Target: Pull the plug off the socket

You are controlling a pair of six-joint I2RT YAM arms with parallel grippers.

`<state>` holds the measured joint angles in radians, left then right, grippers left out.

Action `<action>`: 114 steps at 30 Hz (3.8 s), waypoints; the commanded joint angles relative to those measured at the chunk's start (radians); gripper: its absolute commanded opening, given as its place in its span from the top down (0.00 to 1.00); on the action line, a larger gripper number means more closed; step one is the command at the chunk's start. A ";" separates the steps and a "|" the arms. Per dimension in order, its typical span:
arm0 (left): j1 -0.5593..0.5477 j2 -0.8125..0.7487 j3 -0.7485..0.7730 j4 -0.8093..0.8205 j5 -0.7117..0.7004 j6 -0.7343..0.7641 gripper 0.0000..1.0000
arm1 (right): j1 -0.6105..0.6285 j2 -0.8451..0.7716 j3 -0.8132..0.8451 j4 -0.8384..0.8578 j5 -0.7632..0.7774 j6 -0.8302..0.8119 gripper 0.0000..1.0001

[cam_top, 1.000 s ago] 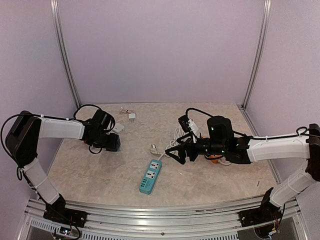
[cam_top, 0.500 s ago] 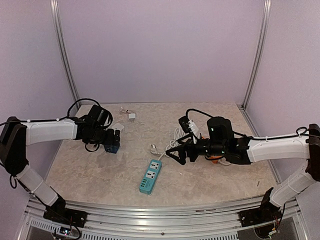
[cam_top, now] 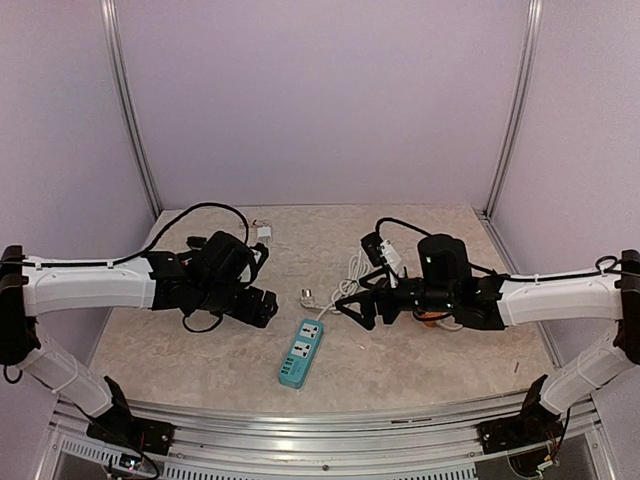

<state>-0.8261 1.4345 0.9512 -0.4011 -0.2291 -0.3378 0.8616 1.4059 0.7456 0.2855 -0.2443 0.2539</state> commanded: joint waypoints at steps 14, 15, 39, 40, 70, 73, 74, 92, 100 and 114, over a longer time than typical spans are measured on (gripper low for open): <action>-0.194 0.108 -0.170 -0.024 0.107 -0.153 0.44 | -0.022 -0.054 -0.041 -0.035 0.017 -0.013 0.00; -0.196 0.117 -0.168 -0.027 0.109 -0.156 0.45 | -0.022 -0.054 -0.041 -0.037 0.017 -0.013 0.00; -0.202 0.590 0.296 0.168 0.262 0.043 0.46 | -0.089 -0.176 -0.095 -0.093 0.045 -0.027 0.00; -0.197 0.602 0.314 0.180 0.272 0.044 0.46 | -0.094 -0.179 -0.097 -0.094 0.045 -0.026 0.00; -0.045 0.720 0.622 0.224 0.247 0.064 0.23 | -0.136 -0.230 -0.122 -0.109 0.054 -0.018 0.00; -0.045 0.654 0.573 0.207 0.219 0.073 0.15 | -0.136 -0.244 -0.116 -0.120 0.059 -0.017 0.00; -0.043 0.619 0.551 0.200 0.201 0.075 0.12 | -0.136 -0.249 -0.115 -0.122 0.060 -0.017 0.00; -0.033 0.073 0.166 0.151 0.084 0.050 0.01 | -0.136 -0.284 -0.140 -0.117 -0.061 -0.012 0.00; -0.048 -0.137 -0.123 0.175 0.086 -0.069 0.01 | -0.122 -0.303 -0.312 0.041 -0.142 0.039 0.00; -0.149 -0.216 -0.319 0.308 0.041 -0.198 0.01 | -0.106 -0.276 -0.432 0.168 -0.107 0.107 0.00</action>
<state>-0.9630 1.1931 0.6247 -0.1509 -0.1596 -0.5018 0.7464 1.1233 0.3122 0.4095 -0.3565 0.3462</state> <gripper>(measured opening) 0.988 0.995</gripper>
